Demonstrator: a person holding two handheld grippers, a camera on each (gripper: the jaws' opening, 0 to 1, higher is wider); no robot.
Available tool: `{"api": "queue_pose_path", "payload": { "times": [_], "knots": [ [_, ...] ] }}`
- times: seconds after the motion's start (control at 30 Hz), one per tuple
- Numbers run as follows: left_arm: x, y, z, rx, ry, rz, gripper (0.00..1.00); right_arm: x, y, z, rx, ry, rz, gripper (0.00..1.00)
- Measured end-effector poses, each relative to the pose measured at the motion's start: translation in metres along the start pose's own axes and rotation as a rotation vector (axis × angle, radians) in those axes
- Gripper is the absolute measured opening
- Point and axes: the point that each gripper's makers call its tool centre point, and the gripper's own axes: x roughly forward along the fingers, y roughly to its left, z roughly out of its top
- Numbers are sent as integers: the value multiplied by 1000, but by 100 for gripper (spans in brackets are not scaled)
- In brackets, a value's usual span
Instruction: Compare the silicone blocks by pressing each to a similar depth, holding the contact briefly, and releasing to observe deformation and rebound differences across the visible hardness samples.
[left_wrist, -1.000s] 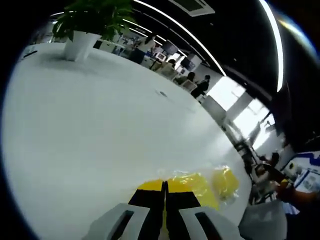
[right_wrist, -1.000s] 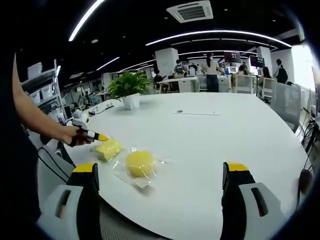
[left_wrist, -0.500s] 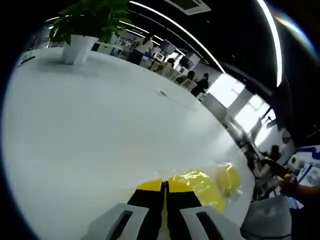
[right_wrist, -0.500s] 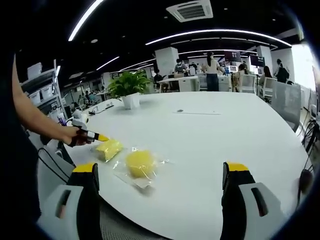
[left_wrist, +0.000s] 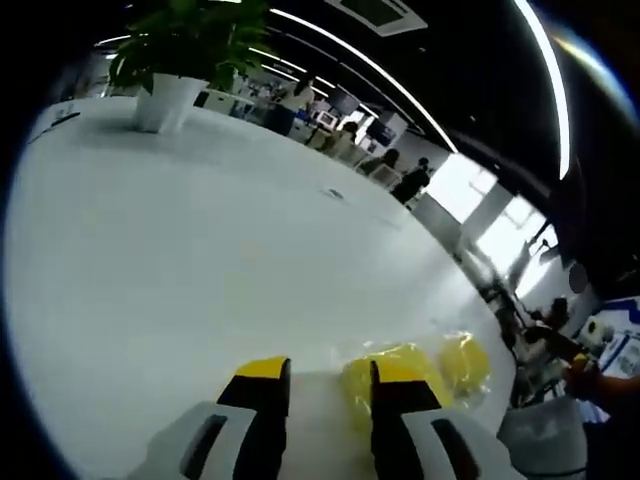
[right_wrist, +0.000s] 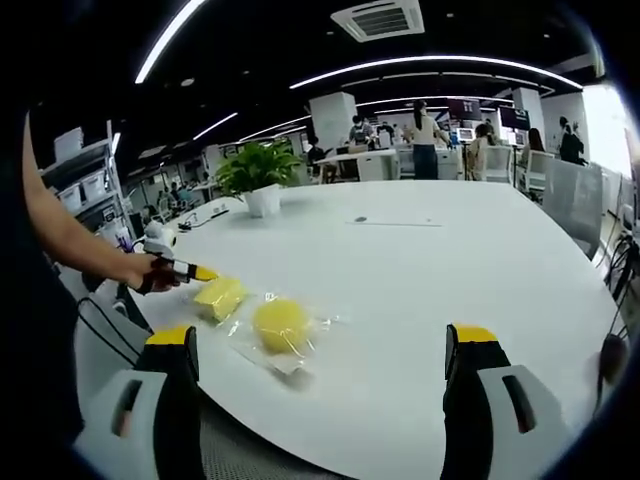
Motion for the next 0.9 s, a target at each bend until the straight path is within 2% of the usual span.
{"api": "queue_pose_path", "payload": {
  "times": [0.1,0.17,0.27,0.37,0.53,0.6,0.67,0.8,0.83,0.9],
  "knots": [
    [-1,-2,5,14,-7,4,42,0,-2,-2,-5,10,-2,96],
    [-2,-2,14,-20,-50,2,49,1,-1,-2,3,11,3,96],
    [-6,-3,25,-16,-100,0,62,2,0,-2,3,11,6,96],
    [-11,-1,32,-13,-122,4,70,3,0,-1,5,9,9,96],
    [-21,-6,47,-4,-165,-7,76,5,-2,1,-6,19,10,96],
    [-24,-11,52,-21,-172,-33,75,6,-3,1,-6,20,11,96],
    [-29,-17,61,27,-197,-32,77,7,-4,2,-12,25,13,96],
    [-32,-23,71,103,-215,-26,96,10,-5,4,-13,25,18,96],
    [-32,-26,71,119,-209,-38,99,11,-6,5,-13,24,20,96],
    [-34,-27,67,154,-184,-39,99,12,-6,8,-15,21,22,96]
  ]
}}
